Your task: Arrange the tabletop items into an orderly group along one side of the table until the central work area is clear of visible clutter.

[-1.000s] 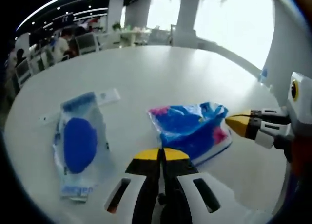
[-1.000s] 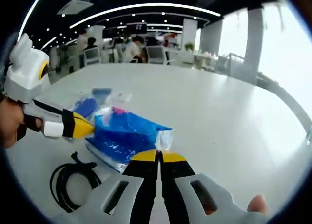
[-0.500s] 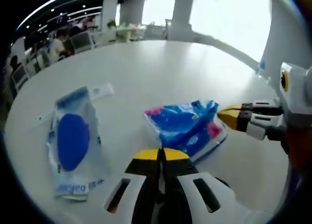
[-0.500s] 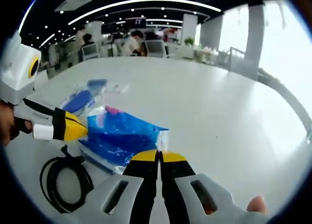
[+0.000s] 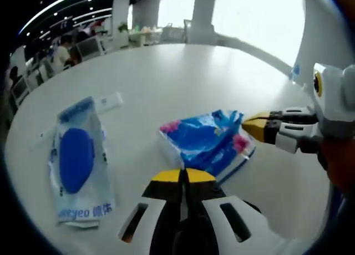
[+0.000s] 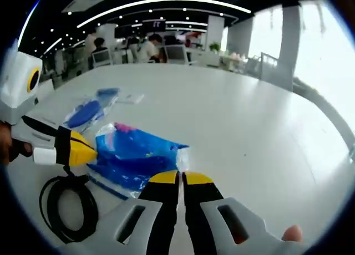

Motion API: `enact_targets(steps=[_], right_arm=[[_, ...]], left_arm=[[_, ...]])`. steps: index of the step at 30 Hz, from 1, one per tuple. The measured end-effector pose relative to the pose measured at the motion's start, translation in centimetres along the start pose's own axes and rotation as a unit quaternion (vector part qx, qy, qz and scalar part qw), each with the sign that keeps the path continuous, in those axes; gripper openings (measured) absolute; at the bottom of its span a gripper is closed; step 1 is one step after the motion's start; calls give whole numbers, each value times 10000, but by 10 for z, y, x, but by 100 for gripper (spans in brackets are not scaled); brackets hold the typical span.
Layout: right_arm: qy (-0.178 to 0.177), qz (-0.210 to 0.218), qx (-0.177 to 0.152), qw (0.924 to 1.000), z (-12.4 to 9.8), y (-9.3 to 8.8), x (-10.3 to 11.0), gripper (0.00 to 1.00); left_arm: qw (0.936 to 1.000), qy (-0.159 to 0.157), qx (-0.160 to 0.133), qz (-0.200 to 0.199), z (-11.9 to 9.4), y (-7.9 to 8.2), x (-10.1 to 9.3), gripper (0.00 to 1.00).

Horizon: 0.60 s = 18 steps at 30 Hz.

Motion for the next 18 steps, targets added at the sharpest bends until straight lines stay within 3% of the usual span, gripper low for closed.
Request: enact_targets(steps=[18], right_arm=[[-59,48,0,10000,-1,0,-1,8]], left_arm=[[9998,-28,-93,153,0,1,3,3]])
Point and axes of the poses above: the point that each gripper's makers call its tool centre point, and the gripper's own axes: z roughly forward along the fingers, x roughly to its left, y roughly out of its top, the point moved 8 cm from there along -z, roughly backward along the fingers, and after that the axes turned 6 degrees about y, right-handed, at the moved point
